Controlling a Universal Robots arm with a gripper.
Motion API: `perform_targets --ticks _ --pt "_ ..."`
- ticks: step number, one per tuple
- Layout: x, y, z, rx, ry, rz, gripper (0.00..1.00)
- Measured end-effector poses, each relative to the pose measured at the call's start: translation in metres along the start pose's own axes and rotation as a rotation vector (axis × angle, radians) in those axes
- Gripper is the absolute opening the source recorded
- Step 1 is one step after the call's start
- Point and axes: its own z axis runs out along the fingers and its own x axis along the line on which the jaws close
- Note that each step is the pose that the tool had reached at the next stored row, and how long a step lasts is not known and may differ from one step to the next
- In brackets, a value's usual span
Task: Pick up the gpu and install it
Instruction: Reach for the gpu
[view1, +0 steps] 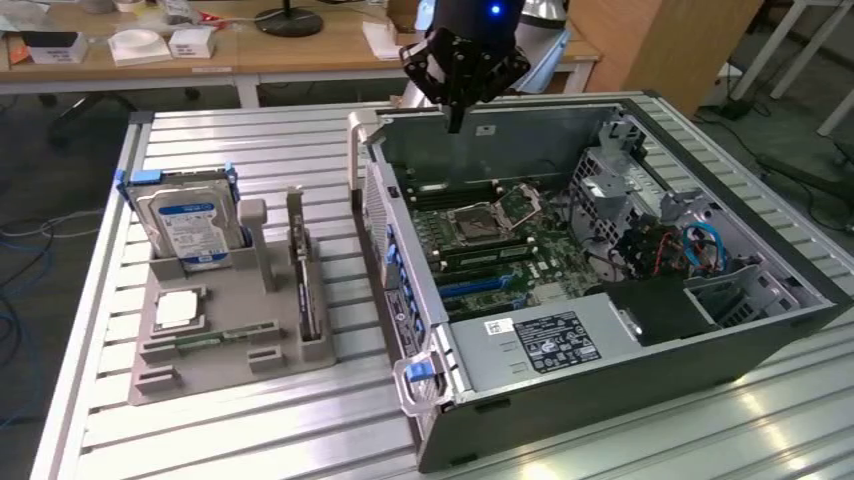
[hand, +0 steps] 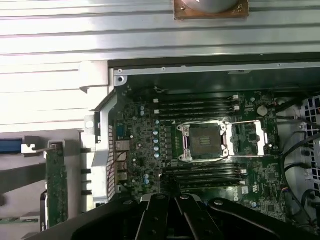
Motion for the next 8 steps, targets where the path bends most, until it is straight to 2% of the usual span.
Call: perform_targets --ticks 8 --pt "0.034 -0.0026 -0.0008 0.0003 -0.0001 0.0 0.1"
